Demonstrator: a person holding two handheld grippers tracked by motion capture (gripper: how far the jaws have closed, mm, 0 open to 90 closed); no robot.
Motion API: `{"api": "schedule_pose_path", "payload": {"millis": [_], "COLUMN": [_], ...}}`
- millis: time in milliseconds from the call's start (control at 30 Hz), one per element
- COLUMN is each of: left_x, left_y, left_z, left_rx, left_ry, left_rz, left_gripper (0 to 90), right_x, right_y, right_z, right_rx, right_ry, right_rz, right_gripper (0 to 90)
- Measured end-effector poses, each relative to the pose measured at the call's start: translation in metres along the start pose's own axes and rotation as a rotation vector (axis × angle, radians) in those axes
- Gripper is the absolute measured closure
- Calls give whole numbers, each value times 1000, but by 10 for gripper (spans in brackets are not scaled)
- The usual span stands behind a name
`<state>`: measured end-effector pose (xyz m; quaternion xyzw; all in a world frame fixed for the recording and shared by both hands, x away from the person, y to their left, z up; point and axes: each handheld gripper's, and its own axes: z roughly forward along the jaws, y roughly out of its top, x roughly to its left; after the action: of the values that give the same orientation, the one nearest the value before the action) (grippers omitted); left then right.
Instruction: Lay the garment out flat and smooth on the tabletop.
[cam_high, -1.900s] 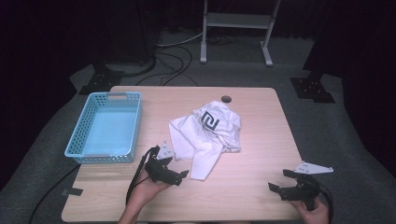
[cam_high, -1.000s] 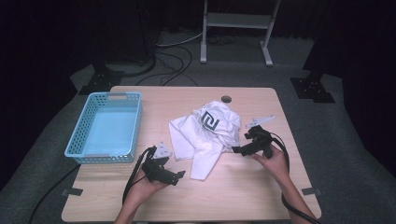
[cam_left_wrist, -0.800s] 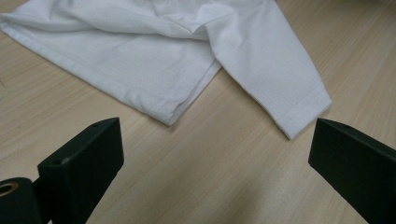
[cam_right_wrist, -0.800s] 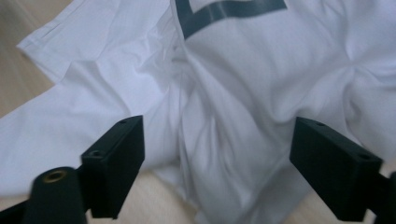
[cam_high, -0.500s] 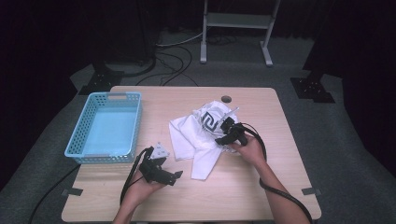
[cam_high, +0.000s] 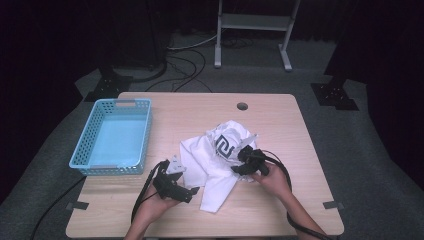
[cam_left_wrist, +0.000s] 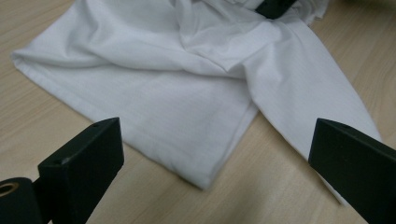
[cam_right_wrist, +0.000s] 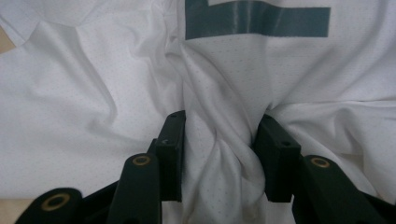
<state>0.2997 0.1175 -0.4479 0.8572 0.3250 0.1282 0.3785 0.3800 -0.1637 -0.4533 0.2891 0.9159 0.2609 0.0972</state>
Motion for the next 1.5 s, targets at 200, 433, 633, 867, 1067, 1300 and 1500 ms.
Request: {"api": "schedule_pose_path", "payload": {"millis": [200, 433, 633, 867, 1067, 1300, 1500], "left_x": [-7, -15, -21, -27, -32, -31, -30], "left_y": [1, 1, 1, 6, 15, 30, 38], "left_z": [5, 14, 20, 26, 33, 37, 44], "left_rx": [15, 45, 54, 52, 58, 58, 70], "left_ry": [-18, -49, -74, -106, -118, -106, -103], "left_rz": [23, 48, 62, 71, 96, 105, 109], "left_gripper": [24, 24, 26, 45, 51, 51, 51], "right_x": [28, 56, 66, 57, 52, 35, 8], "right_y": [-17, -27, -30, -23, -21, -33, -56], "right_z": [-10, -19, -28, -64, -40, -81, -116], "right_rx": [-9, 23, 92, -58, 9, -53, -17], "right_ry": [5, 2, 99, 84, 37, -8, -59], "right_rz": [14, 17, -19, -58, -115, -103, -52], "right_gripper": [564, 559, 437, 333, 666, 812, 812]}}
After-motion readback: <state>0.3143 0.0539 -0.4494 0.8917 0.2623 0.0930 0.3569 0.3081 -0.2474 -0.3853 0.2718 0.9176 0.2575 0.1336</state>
